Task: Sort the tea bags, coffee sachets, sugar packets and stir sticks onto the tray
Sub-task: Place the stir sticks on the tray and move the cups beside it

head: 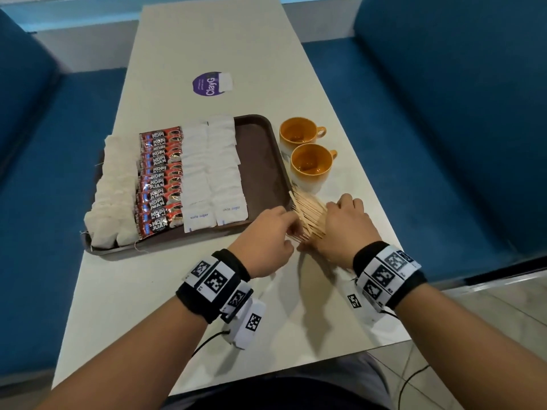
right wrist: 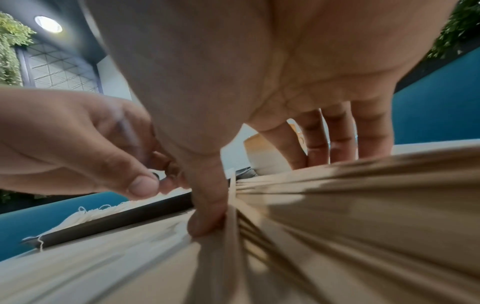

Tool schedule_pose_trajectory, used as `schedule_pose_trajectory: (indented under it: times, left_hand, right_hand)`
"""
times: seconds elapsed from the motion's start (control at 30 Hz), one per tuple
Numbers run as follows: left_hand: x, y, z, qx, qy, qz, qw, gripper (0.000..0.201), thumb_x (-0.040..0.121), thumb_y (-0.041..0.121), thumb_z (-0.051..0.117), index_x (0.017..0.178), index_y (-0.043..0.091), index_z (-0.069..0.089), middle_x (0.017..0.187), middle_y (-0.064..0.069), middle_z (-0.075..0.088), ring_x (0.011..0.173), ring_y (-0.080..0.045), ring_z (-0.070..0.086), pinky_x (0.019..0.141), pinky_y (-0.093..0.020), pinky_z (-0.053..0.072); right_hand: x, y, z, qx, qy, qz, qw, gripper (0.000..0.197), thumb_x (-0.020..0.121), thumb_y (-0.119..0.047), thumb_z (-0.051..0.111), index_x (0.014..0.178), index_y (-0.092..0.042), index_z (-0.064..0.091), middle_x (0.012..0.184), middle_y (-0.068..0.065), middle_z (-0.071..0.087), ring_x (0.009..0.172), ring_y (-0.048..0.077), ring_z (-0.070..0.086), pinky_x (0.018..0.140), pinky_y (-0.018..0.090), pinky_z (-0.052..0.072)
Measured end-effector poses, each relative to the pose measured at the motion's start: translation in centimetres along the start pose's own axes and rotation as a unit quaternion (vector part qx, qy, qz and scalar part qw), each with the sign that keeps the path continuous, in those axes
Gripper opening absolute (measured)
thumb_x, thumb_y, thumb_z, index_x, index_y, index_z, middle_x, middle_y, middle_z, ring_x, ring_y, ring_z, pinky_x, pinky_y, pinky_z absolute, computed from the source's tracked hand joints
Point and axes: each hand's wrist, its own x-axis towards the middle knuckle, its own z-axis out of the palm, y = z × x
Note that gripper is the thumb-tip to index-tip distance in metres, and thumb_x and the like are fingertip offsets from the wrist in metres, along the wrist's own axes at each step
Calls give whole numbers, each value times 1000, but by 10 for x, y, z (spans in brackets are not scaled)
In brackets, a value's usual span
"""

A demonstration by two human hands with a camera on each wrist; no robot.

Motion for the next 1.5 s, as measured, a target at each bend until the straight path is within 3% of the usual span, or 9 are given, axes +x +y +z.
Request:
schedule_pose_trajectory:
  times: [0.17, 0.27, 0.37, 0.63, 0.8, 0.9, 1.07, 1.2, 1.5]
  left_hand:
    - [10, 12, 4, 4, 2, 55, 998, 55, 86, 5, 64, 138, 21, 53, 142, 3, 44, 133, -17, 33, 112, -24, 29]
    - [20, 21, 13, 66, -49, 80, 993, 79, 83, 3, 64, 155, 14, 33, 164, -4, 26, 152, -25, 15, 124, -48, 23]
    - [25, 30, 25, 157, -112, 76, 978, 89, 89, 5, 58, 162, 12, 9, 171, -5, 6, 158, -24, -2, 126, -46, 6]
    - [4, 15, 43, 198, -68, 96, 973, 65, 100, 17, 49, 159, 7, 23, 164, -12, 26, 150, -29, 25, 124, -40, 17]
    - [-14, 3, 34, 181, -47, 60, 981, 56, 96, 21, 58, 149, 11, 42, 146, -7, 42, 130, -27, 44, 110, -41, 39]
    - [-22, 1, 26, 195, -49, 32, 979, 51, 95, 26, 60, 142, 15, 46, 138, -3, 45, 122, -25, 47, 103, -43, 44]
    - [-25, 7, 22, 228, -60, 11, 972, 62, 92, 30, 62, 147, 17, 36, 137, -4, 43, 124, -27, 44, 103, -45, 41]
    - [-20, 9, 19, 238, -78, 7, 968, 54, 90, 35, 65, 137, 17, 47, 132, -4, 44, 120, -26, 44, 102, -44, 42]
    - [-17, 1, 3, 213, -104, -11, 971, 33, 89, 29, 70, 113, 10, 58, 112, -8, 56, 106, -25, 54, 82, -31, 41]
  right_hand:
    - [-5, 5, -5, 35, -3, -5, 999, 47, 89, -44, 71, 125, -16, 59, 117, 5, 48, 113, 24, 48, 96, 40, 51]
    - [-12, 11, -6, 21, -20, -20, 999, 42, 90, -32, 70, 127, -15, 60, 118, 6, 48, 112, 25, 50, 97, 39, 50]
    - [-23, 19, -3, 6, -30, -60, 998, 48, 93, -32, 65, 136, -15, 55, 122, 5, 48, 112, 24, 48, 98, 35, 46]
    - [-43, 37, -2, 18, -48, -106, 993, 96, 73, -71, 74, 149, -23, 39, 134, -2, 45, 121, 18, 41, 103, 35, 45]
    - [-51, 50, -9, -64, -78, -72, 992, 122, 56, -83, 75, 154, -27, 27, 142, -5, 36, 127, 20, 37, 98, 43, 51]
    - [-55, 47, -5, -66, -98, -85, 989, 113, 57, -75, 81, 148, -29, 32, 136, -6, 35, 121, 17, 36, 89, 37, 53]
    - [-40, 36, -1, -19, -97, -128, 987, 86, 70, -52, 87, 142, -29, 47, 122, -7, 42, 110, 14, 41, 96, 30, 47]
    - [-26, 28, -3, -13, -94, -151, 984, 66, 75, -44, 86, 133, -31, 57, 113, -8, 48, 102, 13, 43, 87, 26, 44]
    - [-8, -5, -10, -52, -126, -190, 972, 46, 78, -40, 83, 117, -23, 64, 105, -2, 56, 93, 19, 55, 82, 32, 51]
